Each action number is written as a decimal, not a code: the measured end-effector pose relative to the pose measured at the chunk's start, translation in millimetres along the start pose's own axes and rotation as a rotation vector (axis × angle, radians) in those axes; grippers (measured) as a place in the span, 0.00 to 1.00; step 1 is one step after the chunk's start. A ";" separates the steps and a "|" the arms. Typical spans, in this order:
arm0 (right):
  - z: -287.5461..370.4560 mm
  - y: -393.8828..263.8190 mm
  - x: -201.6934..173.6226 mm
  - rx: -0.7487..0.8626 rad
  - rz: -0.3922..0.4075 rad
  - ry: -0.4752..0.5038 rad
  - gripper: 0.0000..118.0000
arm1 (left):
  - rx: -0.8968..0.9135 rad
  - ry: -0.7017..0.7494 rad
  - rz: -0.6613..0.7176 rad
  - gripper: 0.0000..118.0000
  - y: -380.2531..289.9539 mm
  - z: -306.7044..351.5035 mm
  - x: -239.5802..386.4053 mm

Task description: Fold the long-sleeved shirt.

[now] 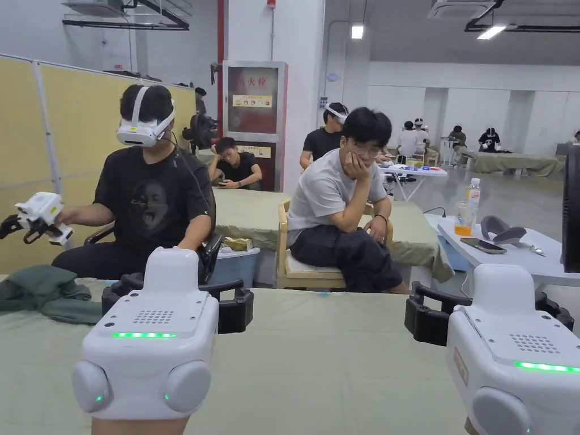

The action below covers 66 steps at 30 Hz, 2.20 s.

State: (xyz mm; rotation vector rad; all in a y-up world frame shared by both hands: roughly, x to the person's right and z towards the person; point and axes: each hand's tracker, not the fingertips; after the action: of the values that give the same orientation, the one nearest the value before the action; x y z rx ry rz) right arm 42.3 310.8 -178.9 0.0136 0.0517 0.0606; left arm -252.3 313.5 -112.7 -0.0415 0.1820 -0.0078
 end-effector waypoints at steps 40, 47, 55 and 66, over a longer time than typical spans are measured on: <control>5.0 -4.5 6.4 -0.003 0.019 -0.013 1.00 | -0.021 -0.003 0.009 1.00 -2.8 -0.7 2.9; 3.1 -2.1 9.8 -0.010 0.004 -0.006 1.00 | -0.016 0.005 0.000 1.00 -2.8 -1.4 1.1; 3.5 0.1 9.3 0.009 0.027 -0.009 1.00 | -0.015 0.008 0.004 1.00 0.9 1.7 4.3; 0.0 -6.9 13.2 -0.020 0.011 -0.028 1.00 | -0.015 0.005 0.003 1.00 -3.2 -1.4 6.3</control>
State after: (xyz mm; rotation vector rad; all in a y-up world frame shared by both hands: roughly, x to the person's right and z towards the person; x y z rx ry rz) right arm 55.8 304.7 -179.7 -0.0049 0.0232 0.0715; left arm -246.4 310.1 -115.1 -0.0560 0.1870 -0.0035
